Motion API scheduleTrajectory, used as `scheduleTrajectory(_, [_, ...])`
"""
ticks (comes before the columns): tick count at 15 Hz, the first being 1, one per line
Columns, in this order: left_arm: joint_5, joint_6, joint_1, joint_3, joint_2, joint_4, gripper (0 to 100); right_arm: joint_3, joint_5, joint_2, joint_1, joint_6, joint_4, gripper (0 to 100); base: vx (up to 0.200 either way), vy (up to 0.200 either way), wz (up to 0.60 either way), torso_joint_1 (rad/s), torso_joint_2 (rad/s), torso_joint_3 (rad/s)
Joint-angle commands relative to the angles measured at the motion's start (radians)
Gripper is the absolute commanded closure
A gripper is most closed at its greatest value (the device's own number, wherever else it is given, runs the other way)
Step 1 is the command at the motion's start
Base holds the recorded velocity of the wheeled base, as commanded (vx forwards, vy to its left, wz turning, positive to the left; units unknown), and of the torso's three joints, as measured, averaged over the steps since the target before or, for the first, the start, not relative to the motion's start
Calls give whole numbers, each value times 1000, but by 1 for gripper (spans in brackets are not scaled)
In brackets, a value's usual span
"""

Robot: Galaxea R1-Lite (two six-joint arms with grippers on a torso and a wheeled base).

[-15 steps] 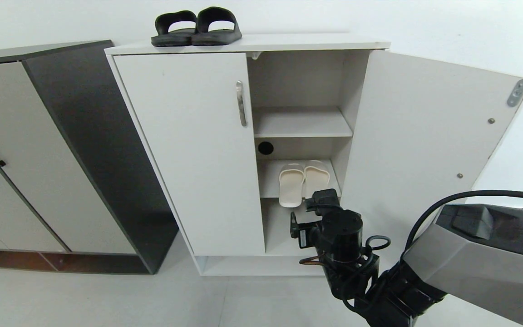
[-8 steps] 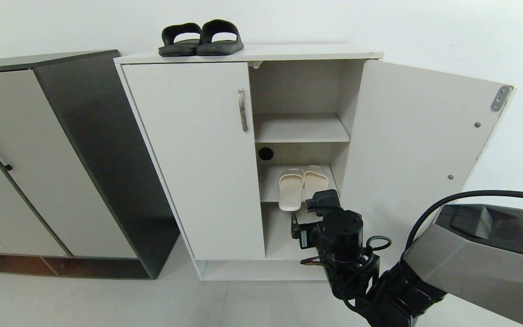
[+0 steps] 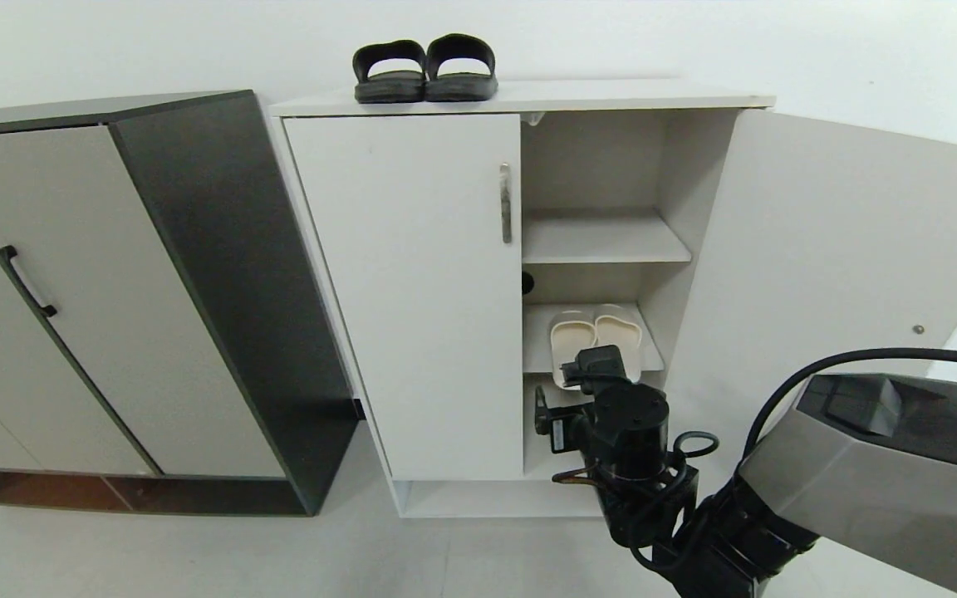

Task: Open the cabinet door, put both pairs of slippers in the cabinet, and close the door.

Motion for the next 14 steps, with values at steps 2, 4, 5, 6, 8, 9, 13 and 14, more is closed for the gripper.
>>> scheduleTrajectory(2, [0, 0, 0, 0, 1, 0, 100, 2, 0, 3, 0, -4, -1, 0, 0, 200, 0, 2, 2, 2])
scheduleTrajectory(4, [0, 0, 0, 0, 1, 0, 100, 5, 0, 1, 0, -4, -1, 0, 0, 200, 0, 2, 5, 5])
scheduleTrajectory(5, [0, 0, 0, 0, 1, 0, 100, 5, 2, 3, 0, -4, -1, 0, 0, 200, 0, 2, 2, 7])
scheduleTrajectory(6, [0, 0, 0, 0, 0, 0, 100, 8, 5, 3, 0, -5, -1, 0, 0, 200, 0, -2, 7, -2])
scheduleTrajectory(8, [0, 0, 0, 0, 1, 0, 100, 14, 6, 3, -11, -30, -11, 0, 0, 200, 0, 2, 0, 2])
scheduleTrajectory(9, [0, 0, 0, 0, 0, 0, 100, 14, 6, 3, -13, -39, -15, 0, 0, 200, 0, 2, 7, 2])
scheduleTrajectory(13, [0, 0, 0, 0, 1, 0, 100, 19, 5, 6, -13, -53, -20, 0, 0, 0, 0, 0, 0, 0])
scheduleTrajectory(14, [0, 0, 0, 0, 0, 0, 100, 19, 5, 6, -13, -53, -20, 0, 0, 0, 0, 0, 0, 0])
